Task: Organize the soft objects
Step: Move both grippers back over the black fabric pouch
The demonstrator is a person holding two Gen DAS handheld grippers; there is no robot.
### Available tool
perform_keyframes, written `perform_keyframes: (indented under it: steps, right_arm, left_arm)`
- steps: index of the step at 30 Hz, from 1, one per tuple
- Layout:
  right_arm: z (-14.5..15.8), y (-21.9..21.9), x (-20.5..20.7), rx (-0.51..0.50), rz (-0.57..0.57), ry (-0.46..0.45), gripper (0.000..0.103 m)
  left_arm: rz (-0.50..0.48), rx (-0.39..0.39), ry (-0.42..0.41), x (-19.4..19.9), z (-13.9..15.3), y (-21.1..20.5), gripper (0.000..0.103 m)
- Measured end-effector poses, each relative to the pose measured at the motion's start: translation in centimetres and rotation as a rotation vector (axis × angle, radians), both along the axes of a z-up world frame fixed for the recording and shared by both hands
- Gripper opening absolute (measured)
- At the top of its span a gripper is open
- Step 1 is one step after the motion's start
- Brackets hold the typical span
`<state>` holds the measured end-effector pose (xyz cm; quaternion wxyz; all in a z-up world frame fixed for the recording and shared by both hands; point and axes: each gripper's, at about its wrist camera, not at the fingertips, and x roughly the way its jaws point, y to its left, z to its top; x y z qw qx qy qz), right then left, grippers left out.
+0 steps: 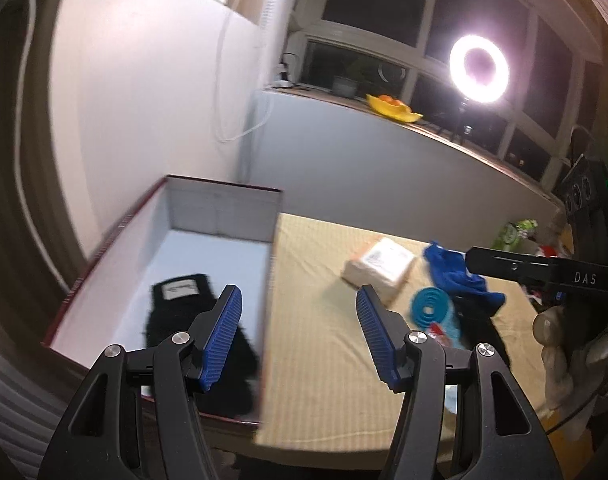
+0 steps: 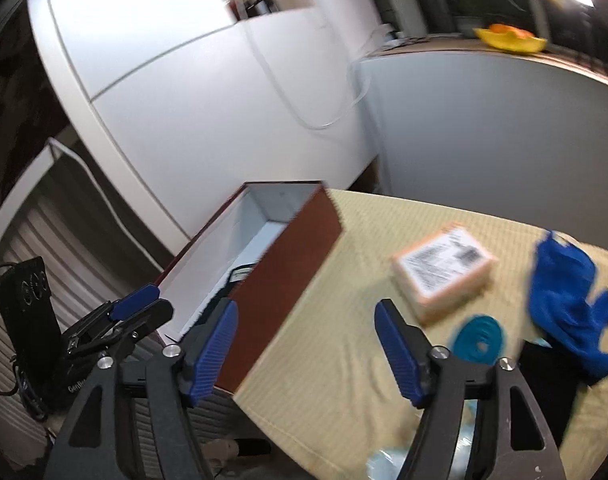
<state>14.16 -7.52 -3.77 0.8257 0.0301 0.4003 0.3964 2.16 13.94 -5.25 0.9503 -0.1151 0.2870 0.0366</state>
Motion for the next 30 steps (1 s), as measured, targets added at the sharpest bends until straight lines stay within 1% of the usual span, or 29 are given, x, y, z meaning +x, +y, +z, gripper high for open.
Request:
perform_keyframes:
  steps: [4, 9, 12, 16, 20, 23, 26, 30]
  right_arm:
    - [-0.3, -5.6, -0.1, 0.002, -0.06, 0.008, 0.069]
    - [-1.7, -11.4, -0.1, -0.011, -0.143, 0.03, 0.069]
    - [-3.0, -14.8, 0.3, -0.029, -0.192, 0.068, 0.069]
    - [-4.6, -18.1, 0.9, -0.022, -0.234, 0.126, 0.069]
    - [-6.3, -20.6, 1.6, 0.013, -0.266, 0.203, 0.069]
    - [-7.6, -21.9, 2.2, 0.035, -0.279, 0.248, 0.069]
    - [-9.2, -23.0, 2.9, 0.064, -0.281, 0.305, 0.069]
    - [-10.5, -23.4, 3.3, 0.06, -0.274, 0.341, 0.069]
  left_arm:
    - [-0.061, -0.014, 0.006, 0.7, -0.1, -2.4, 0.059]
    - [-0.145, -0.028, 0.024, 1.6, -0.6, -6.0, 0.059]
    - [-0.194, -0.038, 0.041, 2.3, -1.1, -8.2, 0.059]
    - [-0.254, -0.06, 0.072, 3.4, -2.0, -10.7, 0.059]
    - [-0.322, -0.067, 0.114, 4.6, -3.1, -13.6, 0.06]
    - [-0.36, -0.081, 0.142, 5.2, -3.8, -15.5, 0.066]
    - [-0.394, -0.096, 0.177, 5.9, -4.6, -17.1, 0.066]
    - [-0.438, -0.101, 0.235, 7.1, -5.7, -19.3, 0.066]
